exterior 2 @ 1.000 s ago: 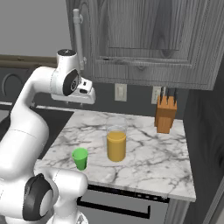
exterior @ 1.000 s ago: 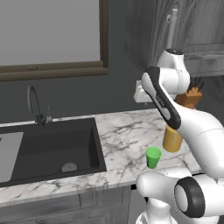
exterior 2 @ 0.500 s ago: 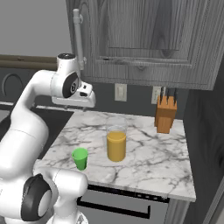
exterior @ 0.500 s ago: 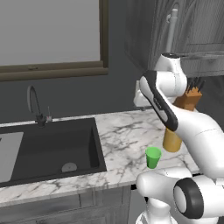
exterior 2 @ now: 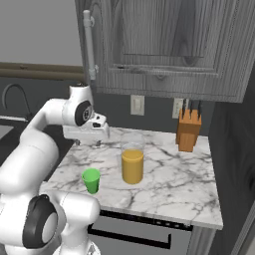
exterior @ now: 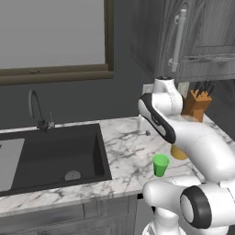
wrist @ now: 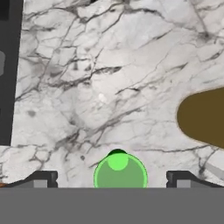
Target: Place the pitcher and cup on the dining counter for serving.
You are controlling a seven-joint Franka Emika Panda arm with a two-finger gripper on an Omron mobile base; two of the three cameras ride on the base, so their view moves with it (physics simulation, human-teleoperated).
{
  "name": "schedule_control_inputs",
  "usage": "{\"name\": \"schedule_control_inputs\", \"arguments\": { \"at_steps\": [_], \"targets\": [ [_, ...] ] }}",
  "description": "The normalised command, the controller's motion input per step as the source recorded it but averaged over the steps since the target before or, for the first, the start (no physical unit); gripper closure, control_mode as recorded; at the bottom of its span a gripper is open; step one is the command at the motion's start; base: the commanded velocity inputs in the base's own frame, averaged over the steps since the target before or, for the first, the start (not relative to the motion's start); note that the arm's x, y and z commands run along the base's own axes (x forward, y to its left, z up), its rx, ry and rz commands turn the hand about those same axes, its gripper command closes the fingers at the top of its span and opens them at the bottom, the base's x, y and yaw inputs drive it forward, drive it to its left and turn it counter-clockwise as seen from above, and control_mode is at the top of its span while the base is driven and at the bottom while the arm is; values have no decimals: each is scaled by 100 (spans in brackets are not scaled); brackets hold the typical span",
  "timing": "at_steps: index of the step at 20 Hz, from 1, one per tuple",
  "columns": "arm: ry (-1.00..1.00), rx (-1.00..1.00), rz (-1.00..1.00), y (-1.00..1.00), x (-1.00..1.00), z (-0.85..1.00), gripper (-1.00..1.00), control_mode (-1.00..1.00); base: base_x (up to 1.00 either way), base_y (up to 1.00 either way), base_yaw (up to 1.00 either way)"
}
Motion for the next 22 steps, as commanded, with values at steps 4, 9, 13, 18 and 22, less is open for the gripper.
{"name": "schedule_control_inputs", "arguments": {
  "at_steps": [4, 9, 13, 18, 22],
  "targets": [
    [15, -1, 0, 3, 0, -71, -100, -100, 0, 0, 0],
    [14, 0, -2, 11, 0, -66, -100, -100, 0, 0, 0],
    [14, 0, -3, 20, 0, -67, -100, -100, 0, 0, 0],
    [6, 0, -2, 6, 0, -57, -100, -100, 0, 0, 0],
    [0, 0, -2, 0, -5, -31, -100, -100, 0, 0, 0]
  ]
}}
